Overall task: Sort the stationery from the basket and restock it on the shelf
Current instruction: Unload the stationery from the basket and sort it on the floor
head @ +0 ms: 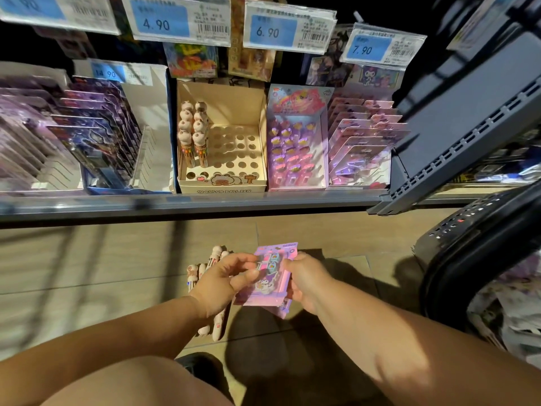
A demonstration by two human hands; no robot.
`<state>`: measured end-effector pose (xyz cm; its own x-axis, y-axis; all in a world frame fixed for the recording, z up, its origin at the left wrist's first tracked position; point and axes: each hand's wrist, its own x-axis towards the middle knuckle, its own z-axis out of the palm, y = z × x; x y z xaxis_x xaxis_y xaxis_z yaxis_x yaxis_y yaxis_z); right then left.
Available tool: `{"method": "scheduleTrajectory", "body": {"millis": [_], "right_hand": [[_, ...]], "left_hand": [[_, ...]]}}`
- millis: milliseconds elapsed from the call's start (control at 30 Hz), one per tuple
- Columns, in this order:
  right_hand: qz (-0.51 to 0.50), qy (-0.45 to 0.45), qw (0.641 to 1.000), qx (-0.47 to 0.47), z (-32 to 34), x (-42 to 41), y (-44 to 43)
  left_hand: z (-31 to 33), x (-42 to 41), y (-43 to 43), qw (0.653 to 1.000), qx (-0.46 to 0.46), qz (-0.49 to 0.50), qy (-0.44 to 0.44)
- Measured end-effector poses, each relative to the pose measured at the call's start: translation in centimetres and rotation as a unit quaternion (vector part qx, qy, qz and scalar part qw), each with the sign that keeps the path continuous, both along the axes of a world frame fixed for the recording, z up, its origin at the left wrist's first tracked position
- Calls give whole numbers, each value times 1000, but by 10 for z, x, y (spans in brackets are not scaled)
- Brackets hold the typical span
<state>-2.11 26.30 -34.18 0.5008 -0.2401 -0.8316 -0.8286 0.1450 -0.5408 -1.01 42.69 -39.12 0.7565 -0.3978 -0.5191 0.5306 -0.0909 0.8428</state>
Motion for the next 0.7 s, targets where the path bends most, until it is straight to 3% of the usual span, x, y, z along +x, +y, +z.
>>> {"method": "scheduleTrajectory", "body": {"millis": [100,200,333,433,533,700], "right_hand": [[3,-3,1000,-19,-6,-3,0],[-9,3,1000,-24,-12,-4,-3],[7,32,999,-41,-13,-7,-13],[43,49,997,-37,-10,-6,-19],[62,60,996,-36,-10,-4,-23],[62,40,997,-30,-12,-5,-26]], "left_hand": [[-10,6,0,996,75,21,49],[-18,10,-3,989,66,0,136],[-24,11,-10,984,75,-29,161],[-26,7,-17,983,108,-27,147],[-28,5,-21,973,203,-67,87],[-29,14,-20,911,364,-193,-8]]}}
